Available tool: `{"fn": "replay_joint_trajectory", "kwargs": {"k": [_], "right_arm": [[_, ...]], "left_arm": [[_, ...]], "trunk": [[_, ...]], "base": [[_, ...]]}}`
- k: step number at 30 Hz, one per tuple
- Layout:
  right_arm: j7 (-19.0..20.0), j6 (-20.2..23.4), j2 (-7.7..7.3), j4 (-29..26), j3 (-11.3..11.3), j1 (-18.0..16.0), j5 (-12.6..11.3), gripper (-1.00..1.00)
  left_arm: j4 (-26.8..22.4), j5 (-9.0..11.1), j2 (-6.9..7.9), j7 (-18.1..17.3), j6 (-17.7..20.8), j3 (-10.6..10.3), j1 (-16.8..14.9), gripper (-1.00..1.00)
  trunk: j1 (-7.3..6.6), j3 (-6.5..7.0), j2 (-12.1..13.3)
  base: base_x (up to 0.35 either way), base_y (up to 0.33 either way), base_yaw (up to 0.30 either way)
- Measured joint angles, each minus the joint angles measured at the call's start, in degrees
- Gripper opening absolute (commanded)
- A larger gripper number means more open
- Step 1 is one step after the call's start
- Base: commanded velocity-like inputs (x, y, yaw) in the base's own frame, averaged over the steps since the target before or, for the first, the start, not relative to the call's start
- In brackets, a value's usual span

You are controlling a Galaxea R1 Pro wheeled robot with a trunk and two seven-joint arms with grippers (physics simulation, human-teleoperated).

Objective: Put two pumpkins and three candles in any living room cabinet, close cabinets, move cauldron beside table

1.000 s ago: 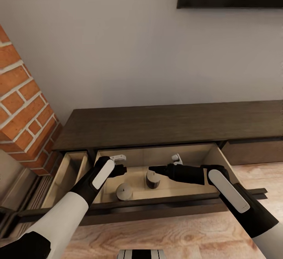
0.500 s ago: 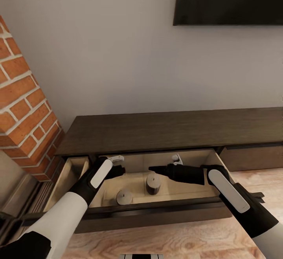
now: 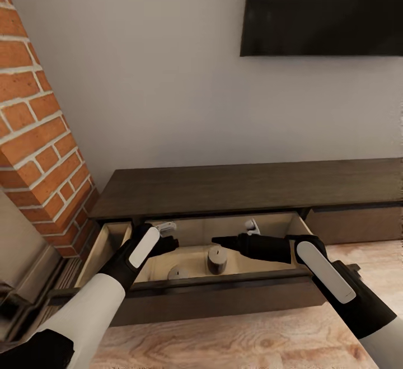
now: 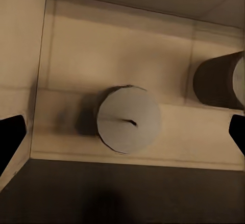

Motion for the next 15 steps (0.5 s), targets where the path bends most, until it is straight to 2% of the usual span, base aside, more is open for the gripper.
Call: {"fn": "replay_joint_trajectory", "kwargs": {"k": [5,10,15], "right_arm": [[-0.1,0.0,0.07,0.9,0.1,0.0,0.0,1.0],[-1.9,0.0,0.36,2.3,0.0,0.0,2.4,1.0],[-2.2,0.0,0.43,2.5,0.0,0.0,3.0,1.0]], "left_arm": [[-0.1,-0.1,-0.04,-0.1,0.0,-0.2,0.0,1.0],[-0.6,-0.1,-0.08,-0.3,0.0,-0.3,0.1,1.0],[-1.7,-0.2,-0.37,-0.4,0.0,-0.3,0.1,1.0]], "trunk": [[-0.15,1.11,0.1],[-0.29,2.22,0.1],[-0.42,3.33,0.2]], "base": [[-0.133,0.0,0.0],[-0.012,0.0,0.0],[-0.001,0.0,0.0]]}}
